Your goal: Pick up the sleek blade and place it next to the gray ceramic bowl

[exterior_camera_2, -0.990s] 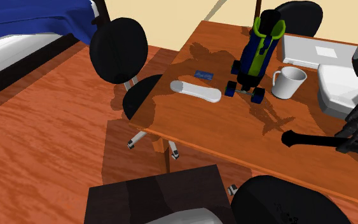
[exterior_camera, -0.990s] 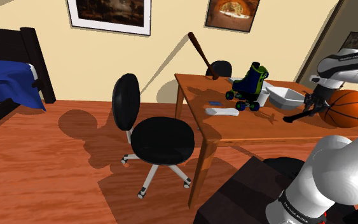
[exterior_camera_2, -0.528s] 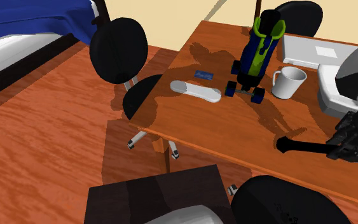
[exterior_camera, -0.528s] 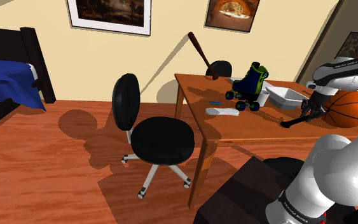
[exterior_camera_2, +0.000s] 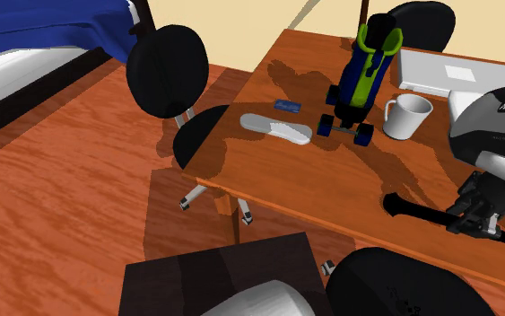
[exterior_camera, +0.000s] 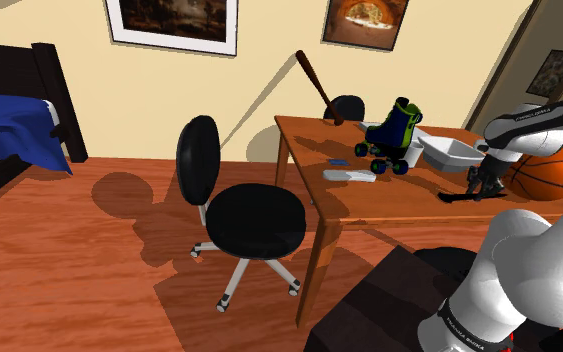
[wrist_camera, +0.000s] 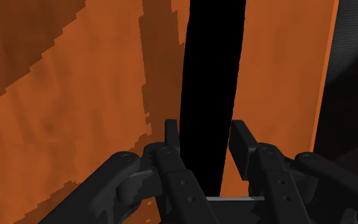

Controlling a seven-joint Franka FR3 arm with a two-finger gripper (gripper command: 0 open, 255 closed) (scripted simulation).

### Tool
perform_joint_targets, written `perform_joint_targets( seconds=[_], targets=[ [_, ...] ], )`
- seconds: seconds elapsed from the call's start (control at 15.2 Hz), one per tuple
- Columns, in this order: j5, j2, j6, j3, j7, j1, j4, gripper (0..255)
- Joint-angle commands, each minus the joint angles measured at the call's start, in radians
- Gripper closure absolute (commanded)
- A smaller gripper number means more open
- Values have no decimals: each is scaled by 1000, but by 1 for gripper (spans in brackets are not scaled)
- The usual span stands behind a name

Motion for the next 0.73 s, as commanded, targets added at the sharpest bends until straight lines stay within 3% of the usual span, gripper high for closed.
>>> perform_joint_targets(
  seconds=[0.0,0.46,0.53,0.66],
  targets=[
    [-7,1,21,-36,4,31,-8,255],
    [-7,0,21,-36,4,31,-8,255],
    [-7,0,21,-36,4,31,-8,0],
    [-7,0,21,-36,4,31,-8,0]
  ],
)
